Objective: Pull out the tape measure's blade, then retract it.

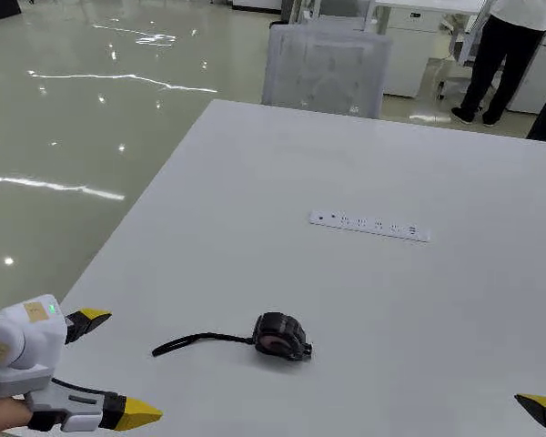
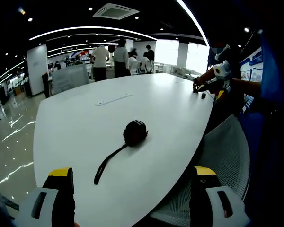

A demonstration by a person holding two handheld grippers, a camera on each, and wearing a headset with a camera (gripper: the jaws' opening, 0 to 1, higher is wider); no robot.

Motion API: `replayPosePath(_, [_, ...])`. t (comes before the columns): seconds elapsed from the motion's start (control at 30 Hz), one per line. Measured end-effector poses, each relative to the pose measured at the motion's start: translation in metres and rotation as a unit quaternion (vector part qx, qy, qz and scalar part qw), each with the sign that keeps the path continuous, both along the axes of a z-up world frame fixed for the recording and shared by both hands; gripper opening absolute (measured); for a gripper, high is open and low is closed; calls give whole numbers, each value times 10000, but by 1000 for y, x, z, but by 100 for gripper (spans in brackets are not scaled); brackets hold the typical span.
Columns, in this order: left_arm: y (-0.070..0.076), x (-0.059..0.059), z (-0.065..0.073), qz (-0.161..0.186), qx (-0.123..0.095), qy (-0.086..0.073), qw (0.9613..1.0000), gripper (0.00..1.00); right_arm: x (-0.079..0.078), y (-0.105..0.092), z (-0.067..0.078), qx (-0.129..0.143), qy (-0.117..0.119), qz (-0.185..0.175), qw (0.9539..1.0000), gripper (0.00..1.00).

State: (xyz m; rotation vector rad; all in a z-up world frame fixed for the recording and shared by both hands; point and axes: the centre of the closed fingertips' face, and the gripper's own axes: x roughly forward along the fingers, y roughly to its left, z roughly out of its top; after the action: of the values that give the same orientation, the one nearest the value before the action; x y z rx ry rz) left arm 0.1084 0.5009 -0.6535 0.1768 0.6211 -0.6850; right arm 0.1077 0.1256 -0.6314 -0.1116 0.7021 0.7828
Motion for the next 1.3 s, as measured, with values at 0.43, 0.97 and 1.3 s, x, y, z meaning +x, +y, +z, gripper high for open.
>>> replayPosePath(0.43, [-4, 16, -10, -146, 98, -1, 9998, 98, 6, 7, -14, -76, 140, 144, 9998, 94])
replayPosePath(0.97, [-15, 38, -16, -301, 210, -16, 9993, 96, 23, 13, -26, -117, 203, 333, 9992, 93])
replayPosePath(1.3, [-29, 47, -21, -433, 261, 19, 9987, 95, 31, 16, -34, -202, 212, 487, 9984, 91])
